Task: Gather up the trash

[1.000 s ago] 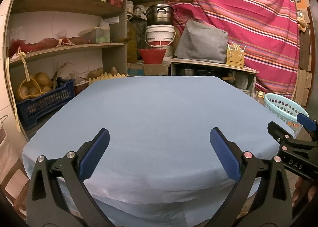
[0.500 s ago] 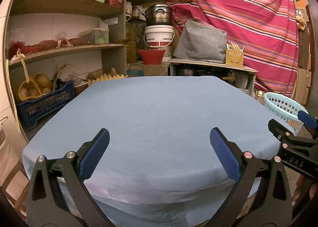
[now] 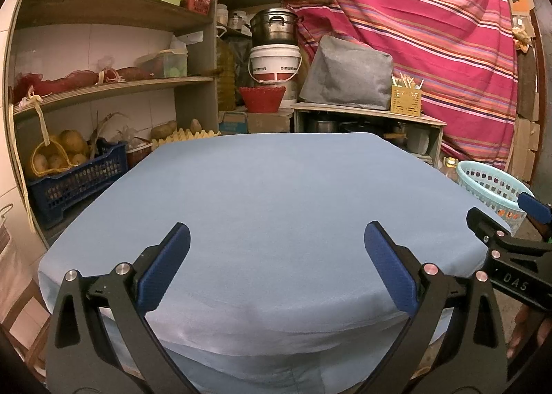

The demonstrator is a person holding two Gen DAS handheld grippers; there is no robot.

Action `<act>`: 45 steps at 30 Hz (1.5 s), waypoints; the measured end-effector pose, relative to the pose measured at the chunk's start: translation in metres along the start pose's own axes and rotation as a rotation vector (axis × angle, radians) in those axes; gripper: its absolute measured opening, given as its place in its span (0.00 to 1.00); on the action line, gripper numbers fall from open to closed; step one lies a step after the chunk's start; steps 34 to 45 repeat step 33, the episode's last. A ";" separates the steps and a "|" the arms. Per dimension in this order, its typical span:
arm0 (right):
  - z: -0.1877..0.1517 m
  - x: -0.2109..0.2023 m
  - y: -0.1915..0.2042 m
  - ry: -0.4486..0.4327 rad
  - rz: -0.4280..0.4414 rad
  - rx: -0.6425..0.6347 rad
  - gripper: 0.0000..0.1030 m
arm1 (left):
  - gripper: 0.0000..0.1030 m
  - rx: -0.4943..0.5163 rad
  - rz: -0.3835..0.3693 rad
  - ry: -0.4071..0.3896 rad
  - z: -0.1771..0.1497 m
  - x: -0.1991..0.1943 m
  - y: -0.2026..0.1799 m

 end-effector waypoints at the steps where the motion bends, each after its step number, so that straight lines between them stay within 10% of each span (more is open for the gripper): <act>1: 0.000 0.000 -0.001 -0.001 0.000 0.000 0.96 | 0.95 0.001 0.001 0.000 0.000 0.000 0.000; 45: 0.003 -0.004 -0.006 -0.010 -0.008 -0.009 0.96 | 0.95 -0.004 -0.006 0.001 0.002 0.002 -0.006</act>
Point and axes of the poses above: each gripper's, at about its wrist camera, not at the fingertips, and x roughly the way its jaws point, y to its left, z to its top, the point moved 10 cm from there along x, roughly the way its jaws point, and after that the axes turned 2 degrees about -x, right-handed, at the moved point
